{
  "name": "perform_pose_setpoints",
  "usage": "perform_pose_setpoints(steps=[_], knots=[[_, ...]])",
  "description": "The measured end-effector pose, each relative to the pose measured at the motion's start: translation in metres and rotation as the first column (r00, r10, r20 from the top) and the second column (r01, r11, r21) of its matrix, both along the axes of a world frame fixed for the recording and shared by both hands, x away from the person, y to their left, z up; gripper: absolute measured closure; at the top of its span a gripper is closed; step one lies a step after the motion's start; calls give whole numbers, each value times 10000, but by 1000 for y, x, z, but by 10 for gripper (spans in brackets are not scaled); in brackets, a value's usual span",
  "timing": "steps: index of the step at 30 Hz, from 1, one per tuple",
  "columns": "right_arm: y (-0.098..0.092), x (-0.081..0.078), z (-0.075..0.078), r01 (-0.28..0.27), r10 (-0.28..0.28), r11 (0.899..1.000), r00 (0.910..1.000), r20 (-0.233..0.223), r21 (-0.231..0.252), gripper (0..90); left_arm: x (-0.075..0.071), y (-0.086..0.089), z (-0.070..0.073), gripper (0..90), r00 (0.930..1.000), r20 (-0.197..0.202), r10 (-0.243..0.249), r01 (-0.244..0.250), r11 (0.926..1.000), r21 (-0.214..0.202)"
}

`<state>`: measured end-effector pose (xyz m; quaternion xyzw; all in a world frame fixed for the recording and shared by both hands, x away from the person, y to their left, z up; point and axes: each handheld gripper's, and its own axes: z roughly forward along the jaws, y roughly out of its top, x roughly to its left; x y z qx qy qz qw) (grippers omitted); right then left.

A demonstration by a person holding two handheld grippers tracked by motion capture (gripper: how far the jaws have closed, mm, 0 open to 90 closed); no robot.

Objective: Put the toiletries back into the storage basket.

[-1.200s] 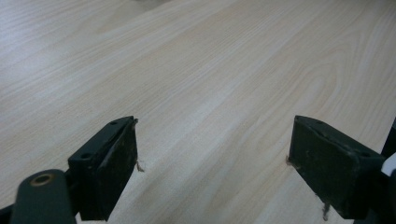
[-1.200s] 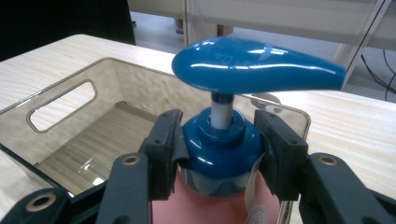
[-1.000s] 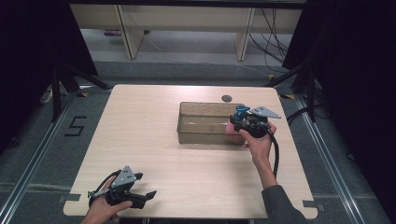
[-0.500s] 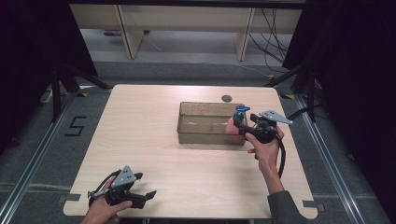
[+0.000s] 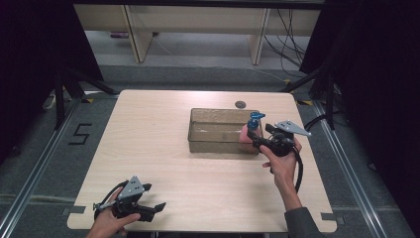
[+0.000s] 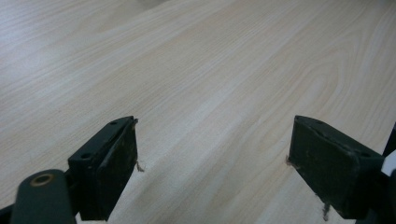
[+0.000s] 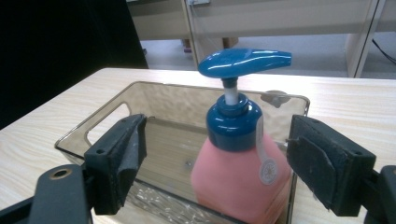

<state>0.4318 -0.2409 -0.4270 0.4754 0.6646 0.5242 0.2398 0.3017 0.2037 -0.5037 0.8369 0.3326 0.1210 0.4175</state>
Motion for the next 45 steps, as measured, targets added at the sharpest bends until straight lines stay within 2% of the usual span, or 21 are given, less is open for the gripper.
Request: perform_pose_setpoints(steps=[1,2,9,11,13,15,16,17,18,19,20,21,22,25,26,27,31,40,41,44,45], knots=[[2,-3,1,113,-104,9995,9995,-300,290,208,0,-1,0,150,10000,-35,22,-22,9999,-171],[0,-4,0,11,-11,10000,10000,-66,78,204,-1,-1,0,150,10000,40,50,-49,9997,-237],[1,-13,2,70,-63,9997,9996,-278,223,194,-1,-3,-1,150,9997,17,225,-224,9985,-491],[0,-14,1,-38,39,10000,10000,-59,38,185,0,-2,0,150,9998,20,201,-200,9990,-392],[0,-15,2,-41,42,10000,9998,-176,68,185,1,-1,0,150,9999,52,123,-122,9996,-250],[3,-17,1,-169,176,9993,9996,-206,338,185,0,-2,-1,150,9997,59,253,-250,9987,-453],[1,-17,1,-145,145,9999,9999,-15,31,184,1,0,1,150,9999,-6,131,-132,9998,-169],[1,-17,1,-145,145,9999,9999,-15,31,184,1,0,1,150,9999,-6,131,-132,9998,-169],[3,-19,2,-181,183,9997,9997,-162,141,184,1,-3,2,150,9996,24,274,-272,9983,-510],[4,-20,1,-319,322,9993,9994,-135,193,182,1,-4,2,150,9996,78,271,-267,9982,-543],[6,-23,1,-265,284,9986,9987,-412,468,181,1,-5,2,150,9998,73,179,-175,9987,-472],[6,-23,1,-265,284,9986,9987,-412,468,181,1,-5,2,150,9998,73,179,-175,9987,-472],[4,-22,1,-404,412,9988,9988,-266,284,181,2,-4,2,150,9998,140,114,-112,9998,-159],[3,-24,3,-418,425,9985,9989,-178,365,181,2,-3,2,150,10000,63,51,-50,10000,-69],[3,-24,3,-418,425,9985,9989,-178,365,181,2,-3,2,149,10000,63,51,-50,10000,-69],[4,-25,4,-365,375,9985,9990,-236,402,181,1,-5,0,150,9997,84,217,-213,9987,-463],[5,-25,3,-348,350,9993,9993,-94,164,181,1,-4,1,150,9997,62,245,-242,9985,-484],[13,-31,4,-960,963,9950,9953,-124,284,154,4,-6,0,149,9998,15,178,-178,9994,-284],[14,-31,4,-944,948,9953,9953,-193,208,154,3,-6,0,150,9998,35,194,-192,9986,-491],[16,-32,3,-1015,1016,9948,9948,-115,37,154,3,-5,1,150,9998,102,158,-154,9993,-351],[21,-35,3,-1042,1057,9937,9937,-364,413,154,3,-4,1,149,10000,42,75,-74,9997,-240]])
